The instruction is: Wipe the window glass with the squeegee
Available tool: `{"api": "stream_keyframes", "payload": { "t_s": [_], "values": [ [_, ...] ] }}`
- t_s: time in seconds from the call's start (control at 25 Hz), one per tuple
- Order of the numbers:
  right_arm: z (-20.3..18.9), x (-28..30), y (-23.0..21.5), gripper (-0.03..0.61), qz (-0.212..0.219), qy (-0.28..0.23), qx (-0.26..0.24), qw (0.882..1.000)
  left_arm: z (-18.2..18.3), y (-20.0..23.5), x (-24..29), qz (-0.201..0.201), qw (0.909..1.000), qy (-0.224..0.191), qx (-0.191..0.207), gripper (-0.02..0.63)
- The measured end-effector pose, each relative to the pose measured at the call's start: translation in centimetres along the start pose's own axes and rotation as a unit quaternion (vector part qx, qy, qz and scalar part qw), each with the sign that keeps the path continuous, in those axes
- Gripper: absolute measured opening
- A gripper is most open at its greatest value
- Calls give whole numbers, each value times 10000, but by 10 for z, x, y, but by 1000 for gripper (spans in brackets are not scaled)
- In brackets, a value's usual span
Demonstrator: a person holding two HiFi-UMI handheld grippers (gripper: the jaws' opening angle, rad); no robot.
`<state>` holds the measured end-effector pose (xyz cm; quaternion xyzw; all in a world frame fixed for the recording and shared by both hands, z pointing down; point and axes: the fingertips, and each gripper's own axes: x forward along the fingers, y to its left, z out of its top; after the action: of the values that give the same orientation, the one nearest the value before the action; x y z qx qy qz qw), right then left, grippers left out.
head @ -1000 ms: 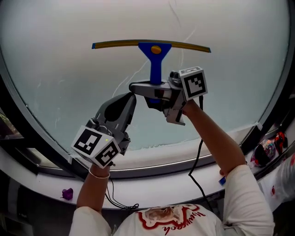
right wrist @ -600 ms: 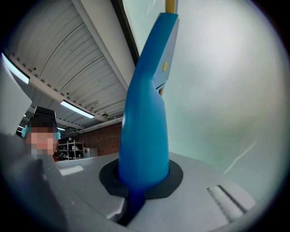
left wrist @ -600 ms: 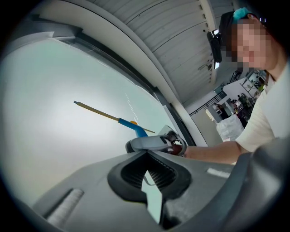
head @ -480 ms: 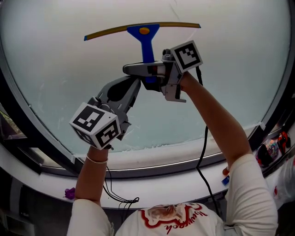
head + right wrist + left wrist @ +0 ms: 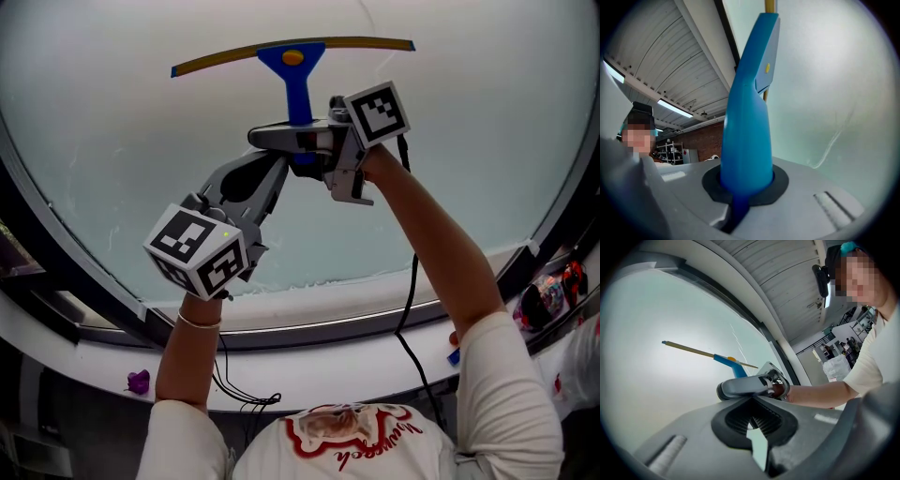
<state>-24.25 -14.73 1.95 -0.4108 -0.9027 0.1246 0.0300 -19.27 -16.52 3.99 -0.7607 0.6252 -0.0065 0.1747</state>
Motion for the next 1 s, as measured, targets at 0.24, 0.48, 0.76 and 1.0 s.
{"api": "stream_keyframes", "payload": {
  "t_s": [0.24, 0.48, 0.76, 1.0],
  "values": [
    [-14, 1, -4, 26, 64, -94, -51, 9999, -17, -1, -1, 47, 9999, 73, -110, 6],
    [-25, -1, -10, 28, 100, -122, -65, 9999, -31, -4, -1, 68, 9996, 148, -220, 6],
    [-47, -8, -27, 31, -50, -97, 16, 9999, -53, -6, -2, 52, 9984, 236, -515, 6],
    [-61, -9, -25, 32, -11, -67, 24, 10000, -61, -15, -7, 110, 9972, 177, -715, 5]
  ]
}}
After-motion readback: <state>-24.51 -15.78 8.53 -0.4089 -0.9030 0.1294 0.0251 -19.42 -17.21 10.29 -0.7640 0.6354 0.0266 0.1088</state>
